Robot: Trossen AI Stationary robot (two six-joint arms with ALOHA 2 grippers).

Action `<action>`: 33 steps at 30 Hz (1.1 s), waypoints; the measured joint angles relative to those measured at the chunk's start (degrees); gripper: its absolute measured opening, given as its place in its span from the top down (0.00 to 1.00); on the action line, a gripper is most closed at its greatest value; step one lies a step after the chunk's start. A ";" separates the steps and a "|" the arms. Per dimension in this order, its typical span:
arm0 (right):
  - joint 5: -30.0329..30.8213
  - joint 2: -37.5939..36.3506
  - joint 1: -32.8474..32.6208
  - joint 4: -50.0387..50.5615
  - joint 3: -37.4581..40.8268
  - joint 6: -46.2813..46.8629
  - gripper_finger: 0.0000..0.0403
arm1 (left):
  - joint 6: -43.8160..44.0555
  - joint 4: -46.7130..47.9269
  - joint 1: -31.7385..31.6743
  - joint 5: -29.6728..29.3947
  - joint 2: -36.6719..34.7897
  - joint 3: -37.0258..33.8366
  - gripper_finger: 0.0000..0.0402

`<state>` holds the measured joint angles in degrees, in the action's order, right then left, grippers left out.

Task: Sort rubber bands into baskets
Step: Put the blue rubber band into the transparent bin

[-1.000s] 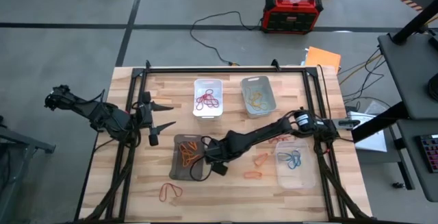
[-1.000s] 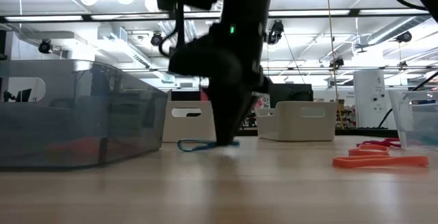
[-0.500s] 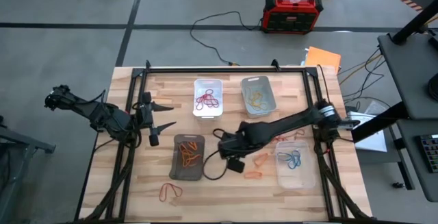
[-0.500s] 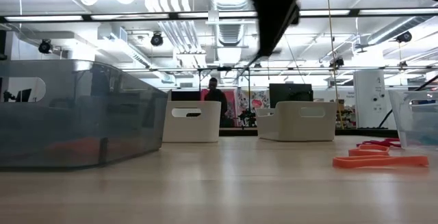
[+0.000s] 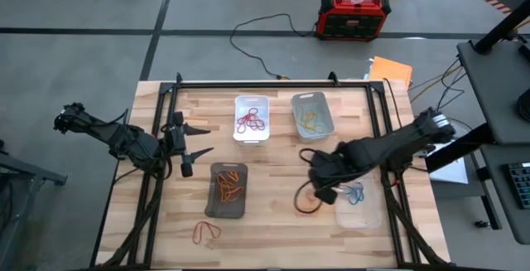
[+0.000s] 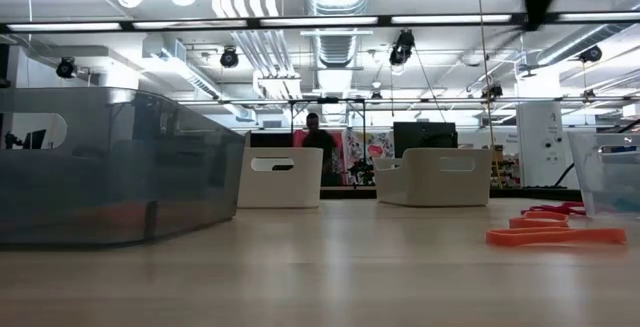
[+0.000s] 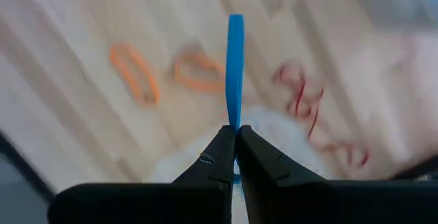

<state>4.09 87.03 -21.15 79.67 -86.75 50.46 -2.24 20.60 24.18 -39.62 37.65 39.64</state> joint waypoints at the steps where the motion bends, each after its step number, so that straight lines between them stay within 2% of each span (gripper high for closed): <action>1: -1.27 -1.34 -0.66 -0.30 1.82 1.60 0.98 | 0.00 0.04 0.00 0.00 0.00 0.00 0.45; 9: -15.17 -12.63 -7.29 -1.02 15.26 21.22 0.98 | 0.02 0.01 -0.01 -0.04 0.50 0.00 0.45; 16: -16.31 -19.48 -12.61 -1.24 22.10 37.61 0.98 | 0.05 0.01 0.00 -0.07 1.18 0.00 0.45; 27: -16.05 -20.51 -13.48 -2.61 30.78 39.28 0.97 | 1.10 0.01 0.00 -0.42 2.94 0.00 0.45; 33: -14.49 -20.57 -13.47 -3.17 31.44 39.89 0.91 | 1.53 -0.65 -0.02 -0.46 3.41 0.00 0.45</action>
<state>-10.40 66.46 -34.63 76.50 -55.31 90.35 -0.71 19.95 24.16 -40.07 41.06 39.64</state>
